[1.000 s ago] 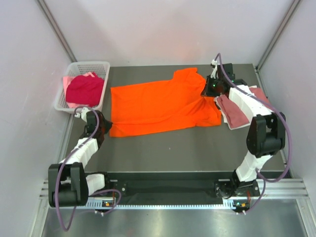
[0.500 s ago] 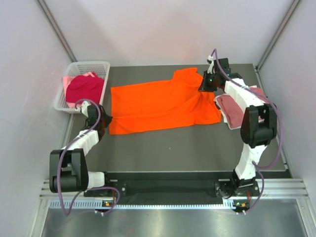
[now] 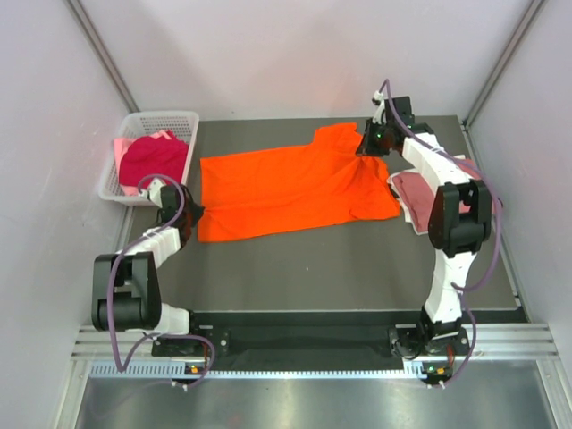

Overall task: Fold and stack the t-shirts
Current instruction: Fold the tshirt

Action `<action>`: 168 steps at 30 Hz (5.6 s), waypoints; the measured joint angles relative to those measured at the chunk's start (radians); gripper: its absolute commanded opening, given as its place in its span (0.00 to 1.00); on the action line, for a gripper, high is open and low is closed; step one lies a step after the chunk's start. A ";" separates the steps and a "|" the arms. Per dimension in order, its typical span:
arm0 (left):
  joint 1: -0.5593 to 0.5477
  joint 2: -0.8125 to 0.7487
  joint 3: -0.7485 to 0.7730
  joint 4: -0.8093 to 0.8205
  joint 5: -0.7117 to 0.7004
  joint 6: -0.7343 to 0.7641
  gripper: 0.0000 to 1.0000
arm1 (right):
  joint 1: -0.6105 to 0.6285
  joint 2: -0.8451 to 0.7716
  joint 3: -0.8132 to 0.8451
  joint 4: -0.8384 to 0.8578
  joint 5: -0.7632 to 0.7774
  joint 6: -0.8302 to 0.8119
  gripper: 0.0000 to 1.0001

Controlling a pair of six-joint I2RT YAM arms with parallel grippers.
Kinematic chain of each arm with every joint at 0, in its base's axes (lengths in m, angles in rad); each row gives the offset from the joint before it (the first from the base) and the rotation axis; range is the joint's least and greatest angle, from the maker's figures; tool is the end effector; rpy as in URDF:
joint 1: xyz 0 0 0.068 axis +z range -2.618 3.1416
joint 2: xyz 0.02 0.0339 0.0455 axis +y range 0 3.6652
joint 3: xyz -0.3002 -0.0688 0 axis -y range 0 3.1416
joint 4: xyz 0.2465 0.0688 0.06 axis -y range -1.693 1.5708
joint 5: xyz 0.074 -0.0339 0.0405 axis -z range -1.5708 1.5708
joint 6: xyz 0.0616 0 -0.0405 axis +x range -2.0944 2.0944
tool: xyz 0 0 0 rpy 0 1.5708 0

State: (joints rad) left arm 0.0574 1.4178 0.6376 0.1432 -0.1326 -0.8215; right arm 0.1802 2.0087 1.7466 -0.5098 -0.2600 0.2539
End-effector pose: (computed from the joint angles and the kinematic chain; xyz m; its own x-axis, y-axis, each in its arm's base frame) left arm 0.2993 0.0254 0.1991 -0.2851 -0.7433 -0.6051 -0.5458 0.6449 -0.5350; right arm 0.4857 0.1046 0.2863 -0.7532 0.1095 -0.6486 -0.1707 0.9197 0.3536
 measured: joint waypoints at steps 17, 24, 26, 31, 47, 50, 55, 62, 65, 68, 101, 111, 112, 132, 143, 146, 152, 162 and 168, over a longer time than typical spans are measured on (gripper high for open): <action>0.000 -0.188 0.066 -0.145 -0.022 0.055 0.93 | 0.000 -0.258 -0.420 0.195 0.071 0.100 0.69; 0.001 -0.402 0.011 -0.267 -0.071 0.016 0.99 | 0.001 -0.634 -0.903 0.432 0.198 0.296 0.58; 0.003 -0.428 -0.028 -0.312 -0.074 -0.022 0.98 | 0.001 -0.681 -1.004 0.492 0.237 0.348 0.57; 0.008 -0.496 -0.158 -0.360 -0.065 -0.101 0.92 | 0.001 -0.722 -1.203 0.611 0.319 0.470 0.57; 0.009 -0.541 -0.274 -0.340 0.013 -0.260 0.84 | 0.024 -0.602 -1.283 0.817 0.494 0.687 0.48; 0.008 -0.538 -0.289 -0.337 0.013 -0.278 0.83 | 0.037 -0.567 -1.261 0.822 0.522 0.708 0.48; 0.009 -0.532 -0.297 -0.332 0.013 -0.301 0.82 | 0.047 -0.499 -1.225 0.840 0.565 0.727 0.34; 0.009 -0.499 -0.307 -0.311 0.024 -0.315 0.79 | 0.050 -0.474 -1.207 0.847 0.620 0.719 0.00; 0.008 -0.483 -0.319 -0.299 0.037 -0.319 0.78 | 0.060 -0.479 -1.207 0.846 0.644 0.708 0.00; 0.008 -0.477 -0.329 -0.285 0.040 -0.322 0.78 | 0.069 -0.492 -1.207 0.846 0.661 0.683 0.00; 0.008 -0.272 -0.343 0.013 0.060 -0.380 0.51 | 0.096 -0.556 -1.281 0.959 0.673 0.617 0.00; 0.009 -0.147 -0.324 0.092 0.064 -0.407 0.00 | 0.119 -0.564 -1.281 0.958 0.713 0.609 0.00; 0.009 -0.145 -0.323 0.092 0.064 -0.408 0.00 | 0.121 -0.566 -1.281 0.956 0.719 0.608 0.00; 0.010 -0.171 -0.029 -0.318 -0.006 -0.373 0.00 | 0.187 -0.655 -1.007 0.528 0.903 0.658 0.00; 0.031 -0.342 -0.072 -0.418 -0.043 -0.327 0.00 | 0.237 -0.830 -1.145 0.431 0.896 0.713 0.00; 0.035 -0.340 -0.106 -0.462 -0.040 -0.323 0.00 | 0.254 -0.813 -1.177 0.380 0.887 0.736 0.00; 0.051 -0.304 -0.010 -0.541 -0.034 -0.304 0.00 | 0.256 -0.758 -1.047 0.287 0.891 0.734 0.00; 0.079 -0.402 0.164 -0.593 -0.048 -0.249 0.00 | 0.264 -0.846 -0.896 0.261 0.907 0.732 0.00; 0.085 -0.551 -0.140 -0.622 -0.016 -0.245 0.00 | 0.302 -0.955 -1.231 0.224 0.887 0.833 0.00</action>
State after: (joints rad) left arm 0.1429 0.8669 0.4980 -0.4789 -0.1490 -1.0660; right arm 0.4820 1.0534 0.5152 -0.2855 0.6270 1.0870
